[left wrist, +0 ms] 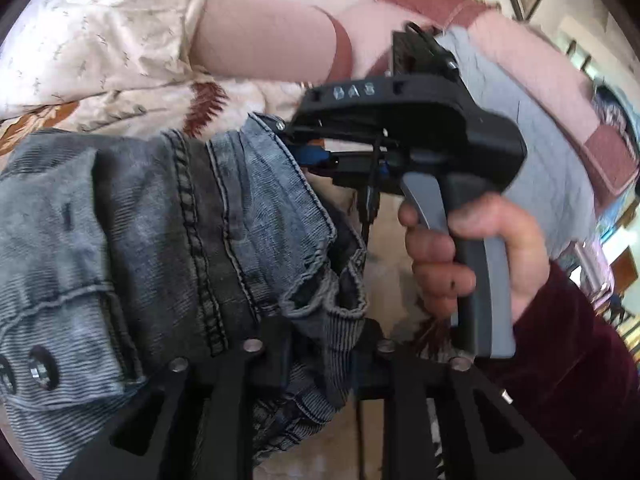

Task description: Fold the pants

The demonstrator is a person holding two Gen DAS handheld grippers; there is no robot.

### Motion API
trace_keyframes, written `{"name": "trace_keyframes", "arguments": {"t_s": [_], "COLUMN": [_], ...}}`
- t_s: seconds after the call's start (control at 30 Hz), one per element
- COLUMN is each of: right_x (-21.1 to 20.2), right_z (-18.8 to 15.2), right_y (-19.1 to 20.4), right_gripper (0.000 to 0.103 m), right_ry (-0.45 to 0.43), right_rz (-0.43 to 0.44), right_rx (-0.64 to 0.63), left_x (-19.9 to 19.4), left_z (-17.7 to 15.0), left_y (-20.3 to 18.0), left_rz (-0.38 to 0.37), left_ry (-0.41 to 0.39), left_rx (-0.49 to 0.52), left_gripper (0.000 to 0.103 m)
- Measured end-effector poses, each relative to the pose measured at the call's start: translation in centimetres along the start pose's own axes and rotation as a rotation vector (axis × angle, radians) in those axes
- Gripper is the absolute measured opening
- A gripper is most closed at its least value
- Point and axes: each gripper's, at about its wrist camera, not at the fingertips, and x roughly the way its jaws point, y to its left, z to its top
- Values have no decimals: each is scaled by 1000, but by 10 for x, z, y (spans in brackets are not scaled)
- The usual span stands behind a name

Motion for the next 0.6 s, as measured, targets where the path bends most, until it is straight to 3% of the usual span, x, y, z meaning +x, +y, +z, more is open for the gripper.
{"name": "trace_keyframes", "arguments": {"t_s": [0.03, 0.07, 0.13, 0.2, 0.27, 0.33, 0.43, 0.6], "right_x": [0, -3, -18, -44, -71, -93, -108, -85], "right_z": [0, 0, -1, -4, -9, -18, -34, -55], "right_y": [-5, -11, -19, -20, -14, -4, 26, 87], "right_gripper": [38, 44, 50, 50, 54, 54, 54, 54], "right_ry": [9, 17, 3, -58, -132, -195, -243, -249], "right_rz": [-22, -44, -69, -64, -84, -71, -30, -1], "right_rx": [9, 29, 74, 76, 59, 31, -36, -172], "left_x": [0, -3, -19, -43, -76, -103, -132, -137], "left_z": [0, 0, -1, -8, -15, -18, -17, 6], "left_y": [-3, -6, -12, -20, -24, -20, -1, 29], "left_rz": [2, -6, -59, -86, -61, 21, 210, 419], "left_ry": [10, 13, 8, -19, -79, -143, -223, -279], "left_rx": [7, 15, 28, 50, 95, 113, 122, 110], "left_gripper": [35, 40, 71, 75, 75, 75, 75, 75]}}
